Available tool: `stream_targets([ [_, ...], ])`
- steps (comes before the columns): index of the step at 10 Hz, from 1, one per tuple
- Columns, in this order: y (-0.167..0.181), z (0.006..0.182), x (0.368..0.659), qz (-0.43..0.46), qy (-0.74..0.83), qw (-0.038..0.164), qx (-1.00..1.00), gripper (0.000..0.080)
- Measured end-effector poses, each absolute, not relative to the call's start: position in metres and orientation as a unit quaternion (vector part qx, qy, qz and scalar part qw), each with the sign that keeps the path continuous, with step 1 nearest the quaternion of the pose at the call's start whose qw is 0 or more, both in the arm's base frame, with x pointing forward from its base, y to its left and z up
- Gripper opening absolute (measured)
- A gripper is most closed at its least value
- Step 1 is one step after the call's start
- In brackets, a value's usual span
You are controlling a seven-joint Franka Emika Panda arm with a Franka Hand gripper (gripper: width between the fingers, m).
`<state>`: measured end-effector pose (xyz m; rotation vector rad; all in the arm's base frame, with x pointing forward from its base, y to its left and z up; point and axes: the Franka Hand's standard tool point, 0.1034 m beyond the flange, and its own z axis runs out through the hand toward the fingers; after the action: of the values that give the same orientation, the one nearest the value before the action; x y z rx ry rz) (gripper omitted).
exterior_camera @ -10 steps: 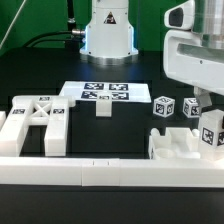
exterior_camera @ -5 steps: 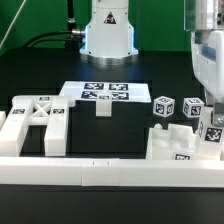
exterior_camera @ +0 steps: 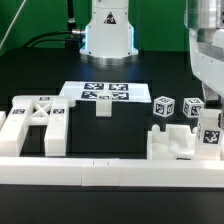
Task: Assemble chair
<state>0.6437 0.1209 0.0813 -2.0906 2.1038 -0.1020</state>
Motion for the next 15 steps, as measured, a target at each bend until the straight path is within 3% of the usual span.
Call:
stream_targets([
  [3, 0.120, 0.082, 0.644, -0.047, 0.597, 0.080, -0.797, 0.0648],
  [7, 0.118, 0.099, 0.646, -0.070, 0.376, 0.065, -0.922, 0.0649],
  [11, 0.116, 0.096, 0.646, -0.078, 0.248, 0.053, -0.964, 0.0649],
  [12, 0.117, 0.098, 0.641, -0.087, 0.144, 0.035, -0.985, 0.0649],
  [15, 0.086, 0.124, 0.600, -0.087, 0.058, 0.037, -0.994, 0.0649],
])
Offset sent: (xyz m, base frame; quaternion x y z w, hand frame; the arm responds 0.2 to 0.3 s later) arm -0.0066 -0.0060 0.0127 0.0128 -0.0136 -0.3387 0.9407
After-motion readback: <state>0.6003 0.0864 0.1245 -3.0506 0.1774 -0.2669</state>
